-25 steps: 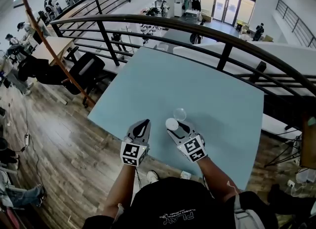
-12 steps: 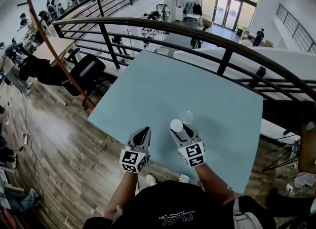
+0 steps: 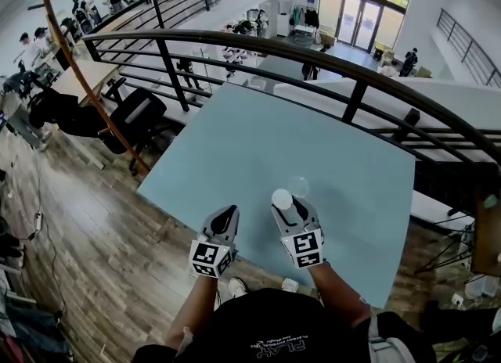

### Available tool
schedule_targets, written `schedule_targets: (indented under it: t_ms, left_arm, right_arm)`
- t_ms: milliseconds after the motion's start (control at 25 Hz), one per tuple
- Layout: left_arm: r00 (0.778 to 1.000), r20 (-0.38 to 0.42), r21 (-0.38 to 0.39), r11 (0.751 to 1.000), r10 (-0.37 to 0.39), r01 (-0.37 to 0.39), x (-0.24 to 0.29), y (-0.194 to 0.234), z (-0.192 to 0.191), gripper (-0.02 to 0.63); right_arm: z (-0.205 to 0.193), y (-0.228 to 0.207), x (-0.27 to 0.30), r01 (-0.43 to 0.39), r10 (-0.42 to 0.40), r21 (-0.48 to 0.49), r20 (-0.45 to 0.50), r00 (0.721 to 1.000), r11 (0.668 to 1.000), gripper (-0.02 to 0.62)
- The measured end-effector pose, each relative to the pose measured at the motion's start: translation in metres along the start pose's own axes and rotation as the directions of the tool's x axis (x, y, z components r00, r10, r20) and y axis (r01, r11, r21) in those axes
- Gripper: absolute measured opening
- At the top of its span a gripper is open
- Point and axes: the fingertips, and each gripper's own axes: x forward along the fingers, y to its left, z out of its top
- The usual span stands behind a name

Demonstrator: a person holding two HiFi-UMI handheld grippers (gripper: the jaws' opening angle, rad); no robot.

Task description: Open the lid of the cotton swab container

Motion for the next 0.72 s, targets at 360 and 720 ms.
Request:
schedule_targets:
  t_ms: [360, 720]
  left_arm:
    - [1.0, 0.003, 0.006, 1.0, -0.029, 0.029, 0.0002, -0.0078, -0.0011, 0.014]
    - [1.0, -0.001, 0.009, 1.0, -0.024, 0.024, 0.0011, -0.0064, -0.0013, 0.014]
  right_arm:
    - [0.0035, -0.0023, -0.0029, 0.015, -0.015, -0.006, 0.015, 1.0, 1.0, 0.224]
    - [0.0011, -0.003, 0.0, 0.012, -0.012, -0.011, 0.001, 1.0, 1.0, 0.224]
